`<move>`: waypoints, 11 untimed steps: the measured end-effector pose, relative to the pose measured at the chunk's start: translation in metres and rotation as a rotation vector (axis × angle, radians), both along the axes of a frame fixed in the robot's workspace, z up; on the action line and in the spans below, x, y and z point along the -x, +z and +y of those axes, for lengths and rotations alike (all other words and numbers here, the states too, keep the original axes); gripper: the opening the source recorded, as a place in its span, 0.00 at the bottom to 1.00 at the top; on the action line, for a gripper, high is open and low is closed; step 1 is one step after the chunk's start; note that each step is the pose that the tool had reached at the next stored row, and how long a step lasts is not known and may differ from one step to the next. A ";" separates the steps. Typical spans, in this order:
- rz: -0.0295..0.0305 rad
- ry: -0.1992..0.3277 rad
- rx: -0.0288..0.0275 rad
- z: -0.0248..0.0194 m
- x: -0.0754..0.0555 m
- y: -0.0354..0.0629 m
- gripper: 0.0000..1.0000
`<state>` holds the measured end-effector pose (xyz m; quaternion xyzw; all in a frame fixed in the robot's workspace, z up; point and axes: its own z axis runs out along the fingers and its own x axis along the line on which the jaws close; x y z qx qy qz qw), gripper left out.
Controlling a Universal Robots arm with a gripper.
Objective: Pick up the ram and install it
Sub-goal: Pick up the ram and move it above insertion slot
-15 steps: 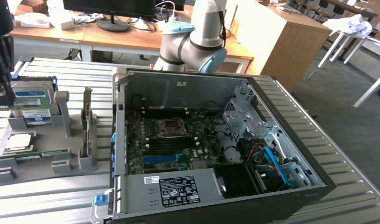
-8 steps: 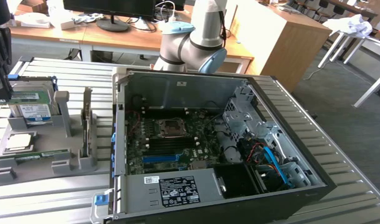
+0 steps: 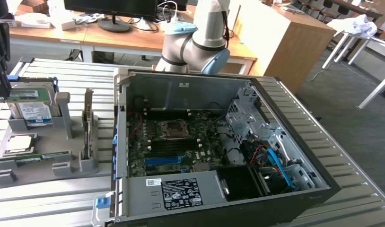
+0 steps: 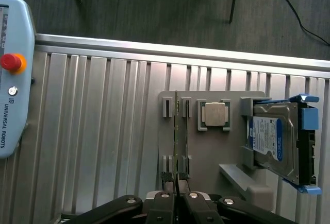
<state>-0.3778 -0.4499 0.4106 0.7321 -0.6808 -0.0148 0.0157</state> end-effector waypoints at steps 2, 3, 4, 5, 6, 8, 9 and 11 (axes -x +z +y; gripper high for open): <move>0.0000 0.000 0.0000 0.0000 0.000 0.0000 0.13; 0.0000 0.000 0.0000 0.0000 0.000 0.0000 0.13; 0.0000 0.000 0.0001 0.0000 0.000 0.0000 0.13; 0.0001 0.000 0.0001 0.0000 0.000 0.0001 0.13; 0.0001 0.000 0.0001 0.0000 0.000 0.0001 0.13; 0.0001 0.000 0.0001 0.0000 -0.001 0.0001 0.13; 0.0000 0.000 0.0000 0.0000 -0.002 0.0000 0.13; 0.0000 0.000 0.0001 0.0000 -0.003 0.0000 0.13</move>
